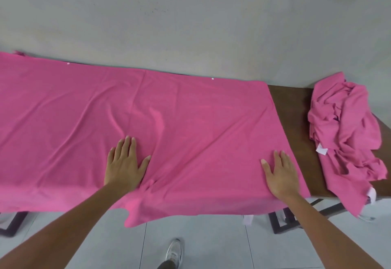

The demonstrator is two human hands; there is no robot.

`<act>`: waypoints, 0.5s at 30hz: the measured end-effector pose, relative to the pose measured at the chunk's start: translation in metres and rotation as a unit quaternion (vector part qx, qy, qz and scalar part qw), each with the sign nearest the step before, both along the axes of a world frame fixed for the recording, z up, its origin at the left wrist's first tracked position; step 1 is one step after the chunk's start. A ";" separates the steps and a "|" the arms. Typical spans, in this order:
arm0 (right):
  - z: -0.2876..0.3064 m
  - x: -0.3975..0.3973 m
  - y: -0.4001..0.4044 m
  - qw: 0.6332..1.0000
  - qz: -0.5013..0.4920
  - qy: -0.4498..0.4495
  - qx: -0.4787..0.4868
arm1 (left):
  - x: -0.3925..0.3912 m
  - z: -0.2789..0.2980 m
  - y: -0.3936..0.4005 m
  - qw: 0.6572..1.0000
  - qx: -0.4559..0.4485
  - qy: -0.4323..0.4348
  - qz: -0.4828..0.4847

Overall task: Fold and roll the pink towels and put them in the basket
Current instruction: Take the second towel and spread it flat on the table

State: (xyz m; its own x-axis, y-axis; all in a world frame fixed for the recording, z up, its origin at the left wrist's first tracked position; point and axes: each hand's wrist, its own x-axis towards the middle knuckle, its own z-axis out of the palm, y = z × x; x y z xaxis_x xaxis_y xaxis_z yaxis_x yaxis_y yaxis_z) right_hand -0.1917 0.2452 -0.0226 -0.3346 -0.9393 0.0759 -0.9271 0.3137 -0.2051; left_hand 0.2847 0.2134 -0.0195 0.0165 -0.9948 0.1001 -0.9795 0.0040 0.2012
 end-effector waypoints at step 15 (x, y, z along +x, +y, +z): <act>0.011 -0.065 0.013 0.999 0.008 -0.002 0.045 | 0.009 0.000 0.013 0.994 0.027 -0.076 -0.067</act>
